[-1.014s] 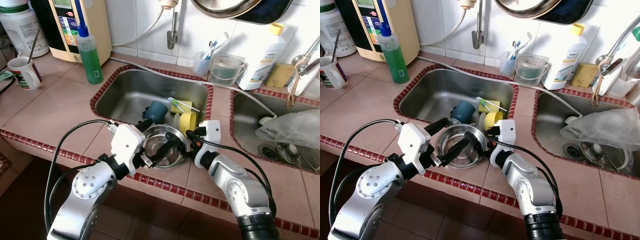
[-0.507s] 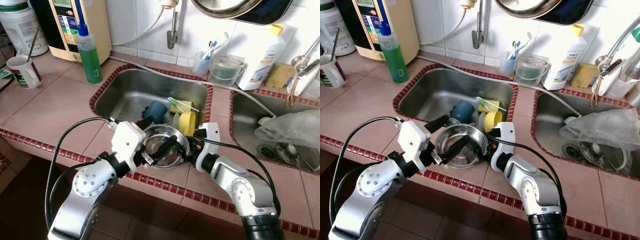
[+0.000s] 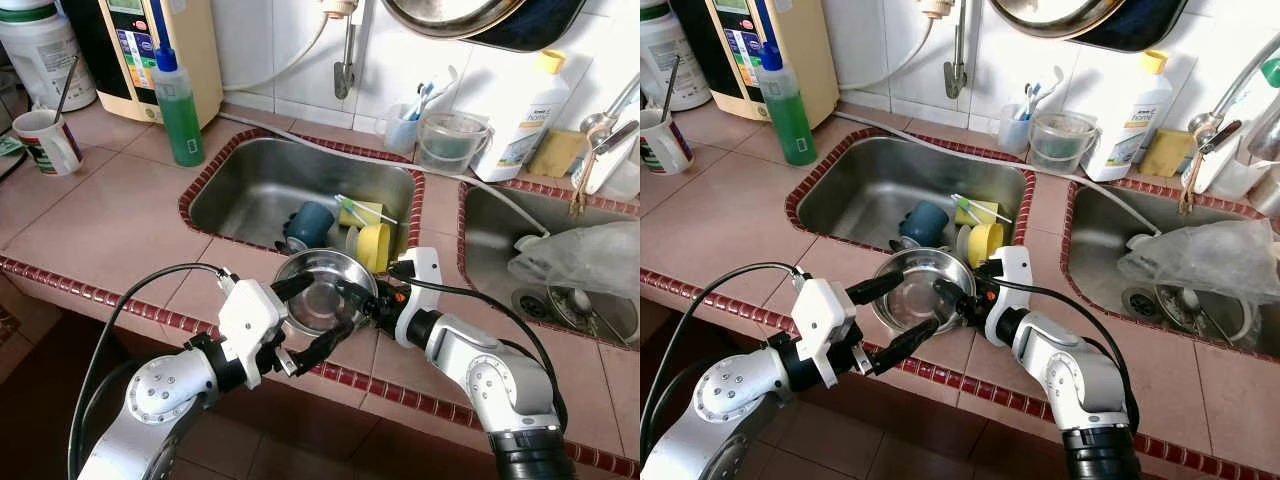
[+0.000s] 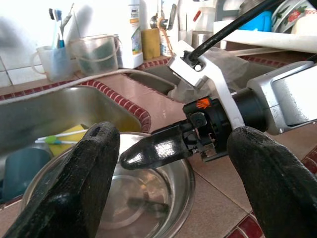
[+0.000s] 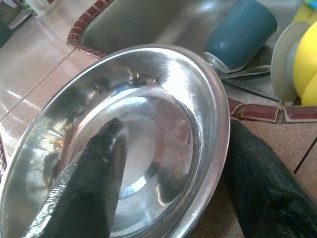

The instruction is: Kitchen organization

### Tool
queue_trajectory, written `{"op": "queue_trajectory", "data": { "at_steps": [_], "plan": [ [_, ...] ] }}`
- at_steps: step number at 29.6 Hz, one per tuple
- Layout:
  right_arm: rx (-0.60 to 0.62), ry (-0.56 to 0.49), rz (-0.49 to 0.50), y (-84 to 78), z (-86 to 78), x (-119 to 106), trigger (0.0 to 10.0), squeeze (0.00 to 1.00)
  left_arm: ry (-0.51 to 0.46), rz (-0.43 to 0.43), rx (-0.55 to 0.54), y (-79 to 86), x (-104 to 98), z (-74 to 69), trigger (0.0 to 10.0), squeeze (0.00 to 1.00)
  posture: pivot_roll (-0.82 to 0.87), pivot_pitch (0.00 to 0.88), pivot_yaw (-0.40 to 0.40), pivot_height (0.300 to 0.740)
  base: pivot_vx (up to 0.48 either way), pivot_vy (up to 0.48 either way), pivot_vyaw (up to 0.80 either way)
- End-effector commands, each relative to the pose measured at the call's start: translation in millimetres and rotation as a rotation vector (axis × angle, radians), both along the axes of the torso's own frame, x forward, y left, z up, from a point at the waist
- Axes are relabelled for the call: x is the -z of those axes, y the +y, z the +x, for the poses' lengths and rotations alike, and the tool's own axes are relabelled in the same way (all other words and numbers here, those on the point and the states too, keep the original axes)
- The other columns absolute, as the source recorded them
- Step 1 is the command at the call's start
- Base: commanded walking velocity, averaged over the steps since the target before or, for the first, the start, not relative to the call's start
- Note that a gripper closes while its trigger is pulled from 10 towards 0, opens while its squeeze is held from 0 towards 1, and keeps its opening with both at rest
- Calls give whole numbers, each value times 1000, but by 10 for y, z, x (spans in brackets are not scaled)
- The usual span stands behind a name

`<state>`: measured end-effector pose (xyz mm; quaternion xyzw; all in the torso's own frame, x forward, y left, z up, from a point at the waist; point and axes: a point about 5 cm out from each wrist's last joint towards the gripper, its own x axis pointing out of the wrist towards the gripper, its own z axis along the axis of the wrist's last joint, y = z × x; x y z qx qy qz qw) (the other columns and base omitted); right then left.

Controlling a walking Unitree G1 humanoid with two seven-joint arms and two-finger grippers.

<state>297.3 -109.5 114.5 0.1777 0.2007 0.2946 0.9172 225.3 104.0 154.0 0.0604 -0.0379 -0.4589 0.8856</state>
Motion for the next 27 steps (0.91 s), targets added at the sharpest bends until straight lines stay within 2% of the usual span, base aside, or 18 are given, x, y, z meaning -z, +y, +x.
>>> {"op": "queue_trajectory", "data": {
  "at_steps": [1, 15, 16, 18, 19, 27],
  "plan": [
    [0, 0, 5, -28, -10, -19, 0, 0, -10, -2, 29, -33, -35, -28, 10000, 0, -17, 60, -60, 740, 0, 0, 0],
    [13, 4, 1, -48, 4, -17, 0, 0, -17, 2, 33, -20, -47, -25, 10000, 0, -17, 60, -62, 740, 0, 0, 0],
    [15, 3, 1, -48, 8, -20, 627, 0, -19, 3, 33, -17, -51, -24, 10000, 0, -17, 60, -60, 740, 0, 0, 0],
    [16, 2, 2, -50, 12, -23, 549, 0, -19, 2, 32, -13, -54, -24, 10000, 0, -17, 62, -61, 740, 0, 0, 0],
    [17, 1, 2, -50, 15, -26, 39, 0, -20, 2, 32, -11, -56, -23, 10000, 0, -17, 64, -60, 740, 0, 0, 0],
    [24, -6, 3, -58, 32, -41, 0, 0, -23, -4, 22, 6, -75, -9, 10000, 0, -17, 72, -57, 740, 0, 0, 0]
  ]
}}
